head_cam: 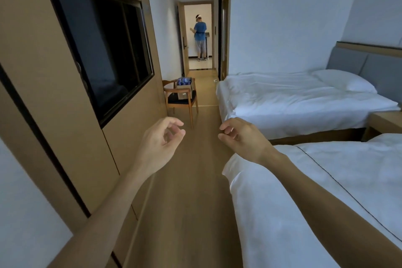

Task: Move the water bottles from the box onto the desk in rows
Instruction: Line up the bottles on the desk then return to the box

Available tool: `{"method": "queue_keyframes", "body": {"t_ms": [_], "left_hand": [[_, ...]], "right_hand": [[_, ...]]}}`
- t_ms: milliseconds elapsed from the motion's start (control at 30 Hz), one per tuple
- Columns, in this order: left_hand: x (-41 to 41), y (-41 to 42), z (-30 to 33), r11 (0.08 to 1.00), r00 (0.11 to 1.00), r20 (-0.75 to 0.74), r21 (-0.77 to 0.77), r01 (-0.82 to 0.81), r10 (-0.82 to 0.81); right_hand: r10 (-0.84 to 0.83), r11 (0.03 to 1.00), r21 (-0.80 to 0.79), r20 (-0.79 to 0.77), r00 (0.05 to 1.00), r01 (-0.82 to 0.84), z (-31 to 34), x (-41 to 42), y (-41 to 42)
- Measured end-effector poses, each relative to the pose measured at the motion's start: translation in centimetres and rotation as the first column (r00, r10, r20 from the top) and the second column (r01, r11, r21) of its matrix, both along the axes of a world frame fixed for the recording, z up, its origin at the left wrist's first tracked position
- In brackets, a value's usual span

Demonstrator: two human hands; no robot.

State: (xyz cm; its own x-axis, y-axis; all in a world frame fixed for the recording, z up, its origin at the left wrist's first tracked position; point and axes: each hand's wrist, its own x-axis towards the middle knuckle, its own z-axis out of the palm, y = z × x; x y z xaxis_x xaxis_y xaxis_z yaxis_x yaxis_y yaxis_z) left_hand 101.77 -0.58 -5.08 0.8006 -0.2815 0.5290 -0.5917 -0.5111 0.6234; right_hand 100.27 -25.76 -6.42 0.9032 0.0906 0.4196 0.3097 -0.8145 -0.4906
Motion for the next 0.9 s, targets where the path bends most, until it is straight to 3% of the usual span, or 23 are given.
{"method": "queue_keyframes", "body": {"t_ms": [433, 900], "left_hand": [[23.3, -6.0, 0.1, 0.993, 0.992, -0.073, 0.054, -0.104, 0.108], [52.8, -8.0, -1.6, 0.996, 0.995, -0.05, 0.043, -0.083, 0.085]], "right_hand": [[0.133, 0.991, -0.009, -0.024, 0.991, -0.133, 0.5, 26.4, -6.9], [0.104, 0.99, -0.101, 0.011, 0.994, -0.103, -0.5, 54.6, -9.5]]}}
